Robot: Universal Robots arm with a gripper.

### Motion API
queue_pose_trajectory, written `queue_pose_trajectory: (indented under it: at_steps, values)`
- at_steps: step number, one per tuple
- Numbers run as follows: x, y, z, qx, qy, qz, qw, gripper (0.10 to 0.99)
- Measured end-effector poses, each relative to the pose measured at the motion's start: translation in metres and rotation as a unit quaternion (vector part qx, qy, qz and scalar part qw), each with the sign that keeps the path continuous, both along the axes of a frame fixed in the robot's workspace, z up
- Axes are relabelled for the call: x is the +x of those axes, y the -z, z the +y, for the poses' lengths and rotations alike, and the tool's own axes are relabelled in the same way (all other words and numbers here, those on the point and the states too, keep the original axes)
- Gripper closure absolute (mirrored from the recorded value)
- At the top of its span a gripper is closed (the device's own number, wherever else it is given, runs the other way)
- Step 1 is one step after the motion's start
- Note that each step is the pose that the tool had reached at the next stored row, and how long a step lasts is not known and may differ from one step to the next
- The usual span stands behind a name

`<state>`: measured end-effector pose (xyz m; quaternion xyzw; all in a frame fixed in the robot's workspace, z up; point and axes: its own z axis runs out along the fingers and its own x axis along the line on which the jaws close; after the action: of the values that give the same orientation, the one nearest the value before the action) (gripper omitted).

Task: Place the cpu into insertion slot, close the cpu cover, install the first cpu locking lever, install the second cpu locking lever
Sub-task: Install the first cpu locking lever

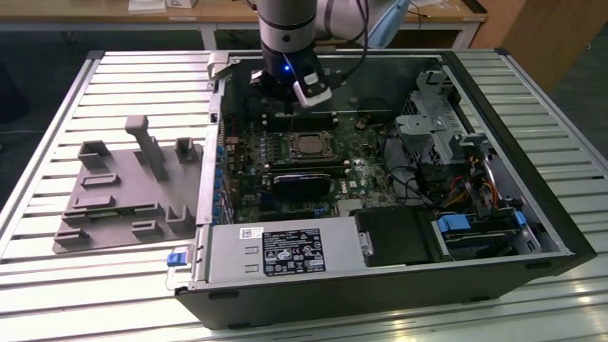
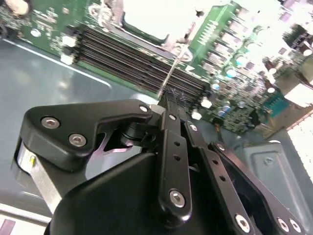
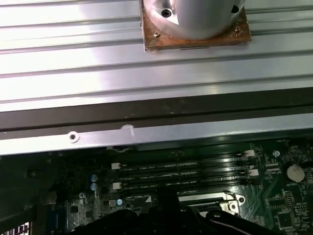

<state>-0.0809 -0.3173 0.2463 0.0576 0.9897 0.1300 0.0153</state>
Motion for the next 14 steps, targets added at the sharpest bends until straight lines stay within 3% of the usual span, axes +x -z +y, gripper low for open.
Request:
queue_pose_trajectory:
  at_steps: [4,7,10,12,14]
  values:
    - [0.0032,0.0001,-0.0001,-0.0001,0.000,-0.0003,1.0000,0.980]
    - [0.0033,0.0008,0.0000,0.0000,0.000,-0.0037,1.0000,0.980]
    - [0.0033,0.0018,0.0000,0.0000,0.000,-0.0126,0.9999,0.980]
    - [0.0033,0.0025,0.0000,0.0000,0.000,-0.0212,0.9998,0.980]
    - [0.0033,0.0030,0.0000,0.0000,0.000,-0.0317,0.9995,0.980]
